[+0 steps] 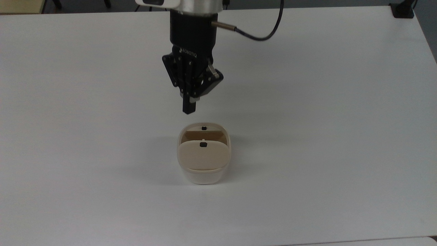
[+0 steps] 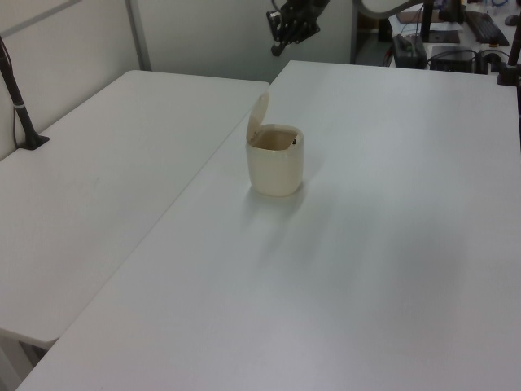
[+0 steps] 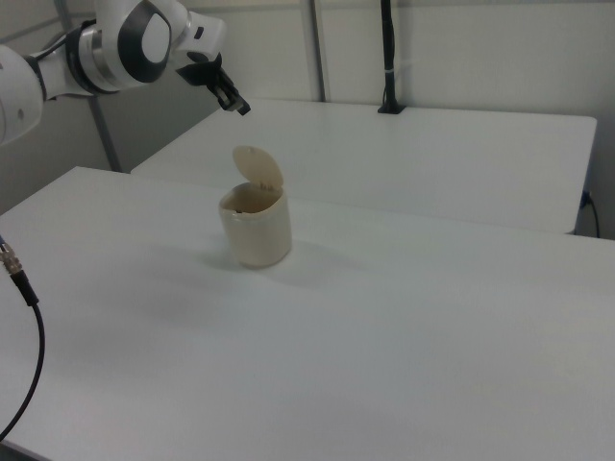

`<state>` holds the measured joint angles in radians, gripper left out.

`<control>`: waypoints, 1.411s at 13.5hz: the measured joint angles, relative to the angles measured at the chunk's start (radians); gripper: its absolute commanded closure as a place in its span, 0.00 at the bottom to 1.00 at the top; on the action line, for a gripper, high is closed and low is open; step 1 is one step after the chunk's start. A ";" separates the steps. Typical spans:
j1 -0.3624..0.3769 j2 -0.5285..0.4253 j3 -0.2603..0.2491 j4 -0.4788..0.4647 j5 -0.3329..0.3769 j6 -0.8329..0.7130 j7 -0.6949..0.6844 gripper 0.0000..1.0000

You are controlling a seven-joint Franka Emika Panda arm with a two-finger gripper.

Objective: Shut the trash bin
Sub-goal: 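Move the gripper down toward the open lid of the cream bin, then push the upright lid down onto the bin opening with the gripper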

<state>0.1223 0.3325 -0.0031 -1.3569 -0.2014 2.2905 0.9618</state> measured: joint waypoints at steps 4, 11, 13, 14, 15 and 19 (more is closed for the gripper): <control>0.044 0.074 -0.025 0.043 -0.051 0.024 0.259 1.00; 0.059 0.131 -0.040 0.046 -0.117 0.054 0.501 1.00; 0.060 0.154 -0.040 0.047 -0.153 0.071 0.544 1.00; 0.060 0.164 -0.040 0.047 -0.165 0.094 0.564 1.00; 0.060 0.172 -0.040 0.047 -0.171 0.109 0.576 1.00; 0.062 0.179 -0.040 0.049 -0.183 0.119 0.579 1.00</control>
<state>0.1839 0.5114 -0.0435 -1.3082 -0.3841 2.4090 1.5412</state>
